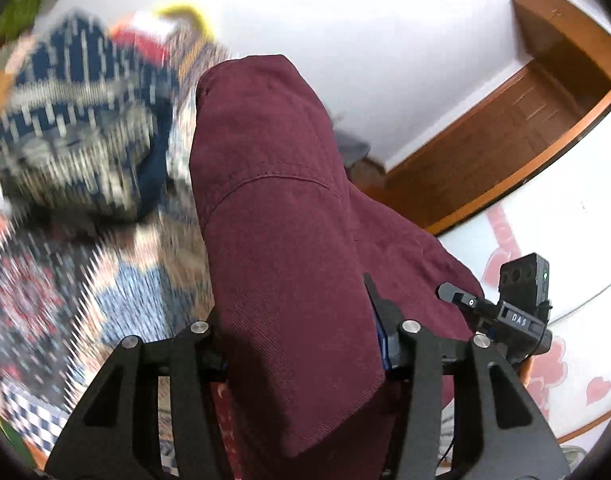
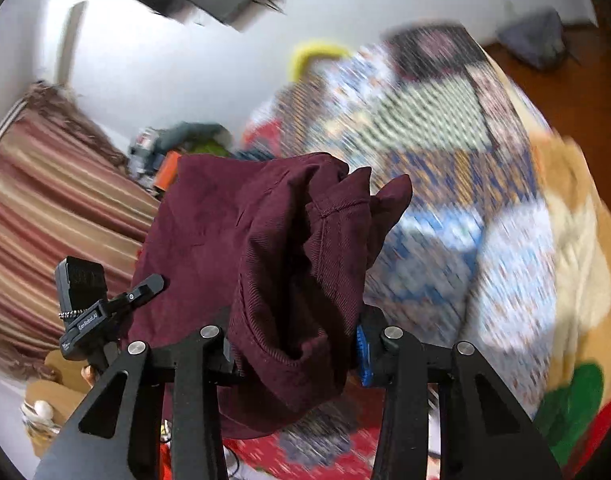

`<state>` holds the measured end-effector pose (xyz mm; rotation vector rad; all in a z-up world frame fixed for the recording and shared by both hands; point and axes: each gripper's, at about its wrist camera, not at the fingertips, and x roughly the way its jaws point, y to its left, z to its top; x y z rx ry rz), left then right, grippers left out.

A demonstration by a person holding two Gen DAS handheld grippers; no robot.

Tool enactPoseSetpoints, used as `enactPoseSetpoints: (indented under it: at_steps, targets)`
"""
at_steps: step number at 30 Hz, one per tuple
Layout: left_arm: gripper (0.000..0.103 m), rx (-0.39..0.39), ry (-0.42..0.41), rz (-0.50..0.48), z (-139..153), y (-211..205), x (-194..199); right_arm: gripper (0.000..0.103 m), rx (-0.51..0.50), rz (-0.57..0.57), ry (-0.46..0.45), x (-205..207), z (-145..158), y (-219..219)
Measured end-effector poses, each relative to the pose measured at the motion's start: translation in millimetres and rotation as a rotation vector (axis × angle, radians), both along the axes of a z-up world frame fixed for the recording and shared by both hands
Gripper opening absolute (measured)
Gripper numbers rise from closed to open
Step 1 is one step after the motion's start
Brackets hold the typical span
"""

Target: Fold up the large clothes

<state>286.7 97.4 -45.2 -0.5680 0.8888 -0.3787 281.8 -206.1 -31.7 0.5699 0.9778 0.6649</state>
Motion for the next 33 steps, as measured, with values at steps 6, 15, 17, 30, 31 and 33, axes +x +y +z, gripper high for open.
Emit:
enactPoseSetpoints:
  at_steps: [6,15,17,30,31,33]
  targets:
    - [0.05,0.062,-0.147,0.102,81,64,11,0.036,0.053,0.052,-0.127,38,53,63]
    - [0.05,0.119,-0.218,0.2,120,174,65,0.036,0.077,0.148,-0.235,112,77,169]
    - [0.05,0.113,-0.191,0.231,102,203,89,0.036,0.052,0.163,-0.227,133,65,193]
    - [0.085,-0.152,0.115,0.275,-106,293,166,0.054,-0.059,0.176,0.042,210,-87,236]
    - [0.086,-0.124,0.112,0.274,-102,289,163,0.056,-0.086,0.184,0.037,207,-83,235]
    - [0.086,-0.029,0.107,0.278,-91,280,158,0.06,-0.177,0.181,0.011,198,-74,233]
